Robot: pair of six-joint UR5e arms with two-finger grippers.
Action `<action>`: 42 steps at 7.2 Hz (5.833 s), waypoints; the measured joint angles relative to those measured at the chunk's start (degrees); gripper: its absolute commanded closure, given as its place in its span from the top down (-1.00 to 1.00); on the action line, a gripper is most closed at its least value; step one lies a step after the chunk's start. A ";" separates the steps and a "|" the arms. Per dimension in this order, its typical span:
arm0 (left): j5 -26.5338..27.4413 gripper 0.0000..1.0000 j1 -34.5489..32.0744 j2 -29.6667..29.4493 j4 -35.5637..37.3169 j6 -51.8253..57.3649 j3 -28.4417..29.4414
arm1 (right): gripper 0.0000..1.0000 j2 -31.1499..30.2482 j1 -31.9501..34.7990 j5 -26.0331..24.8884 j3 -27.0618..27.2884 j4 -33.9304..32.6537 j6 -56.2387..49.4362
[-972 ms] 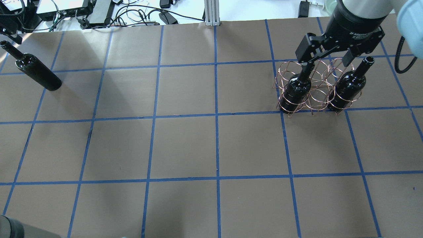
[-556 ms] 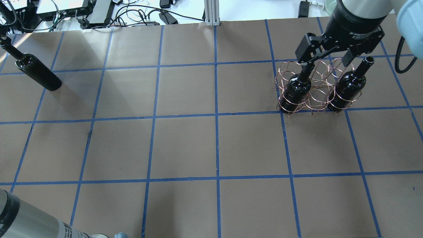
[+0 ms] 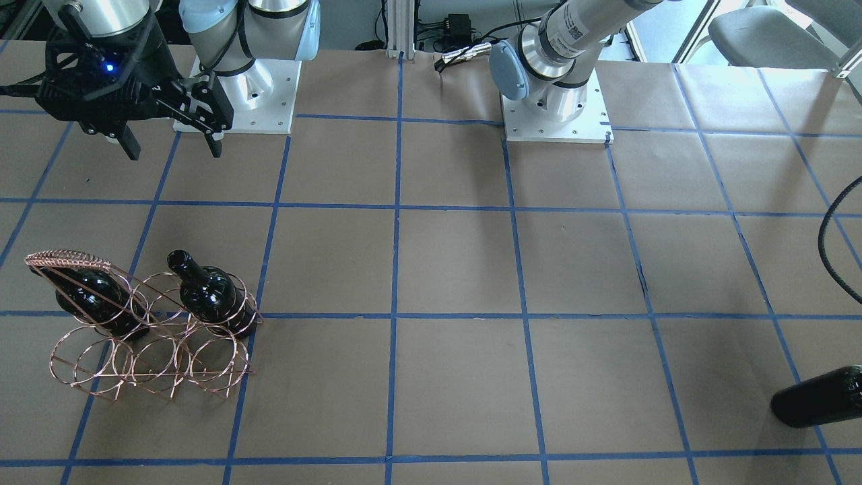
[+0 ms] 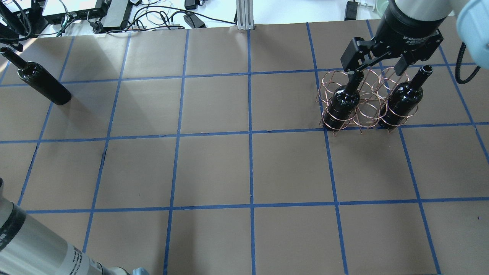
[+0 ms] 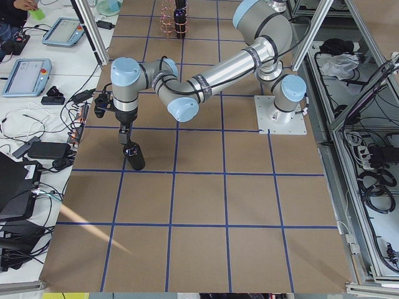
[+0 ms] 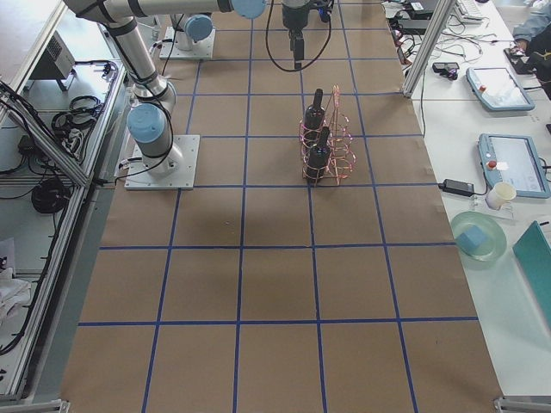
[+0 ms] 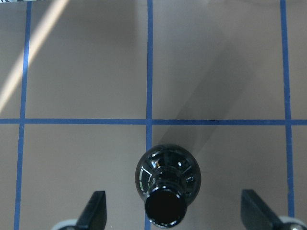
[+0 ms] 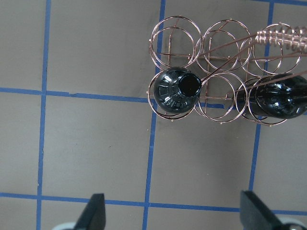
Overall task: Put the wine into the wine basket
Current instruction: 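Move the left gripper down over the lying dark wine bottle's base, then grasp the bottle with the left gripper and stand it upright, then release the upright bottle and lift the left gripper away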
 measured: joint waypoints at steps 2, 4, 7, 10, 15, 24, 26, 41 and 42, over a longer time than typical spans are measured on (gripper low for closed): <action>-0.24 0.77 0.00 -1.48 0.94 -0.42 0.38 | 1.00 0.04 0.00 0.03 -0.01 -0.05 -0.01; -0.29 0.52 0.00 -2.14 1.12 -0.38 0.44 | 1.00 0.06 0.00 0.03 -0.01 -0.03 -0.07; -0.22 0.19 0.02 -2.49 1.13 -0.29 0.41 | 1.00 0.06 0.00 -0.02 0.00 0.03 -0.06; 0.01 -1.00 0.00 -2.49 0.77 0.21 0.08 | 1.00 0.06 0.00 -0.08 0.01 0.01 -0.08; 0.02 -1.00 -0.18 -0.47 -1.67 0.88 -0.28 | 1.00 0.06 0.00 -0.14 0.00 0.03 -0.08; 2.65 -1.00 -27.43 23.12 -5.01 -36.50 -23.73 | 1.00 0.12 0.03 0.01 0.01 0.04 -0.03; 6.11 -1.00 -34.03 26.09 -1.98 -43.13 -29.86 | 1.00 0.17 0.07 0.06 0.03 -0.04 0.00; 8.84 1.00 -39.86 28.39 0.29 -50.17 -33.66 | 1.00 -0.06 0.43 -0.82 0.09 0.00 0.92; 8.88 1.00 -38.82 28.31 -3.35 -50.09 -29.79 | 1.00 -0.14 0.44 -0.84 0.09 -0.01 0.95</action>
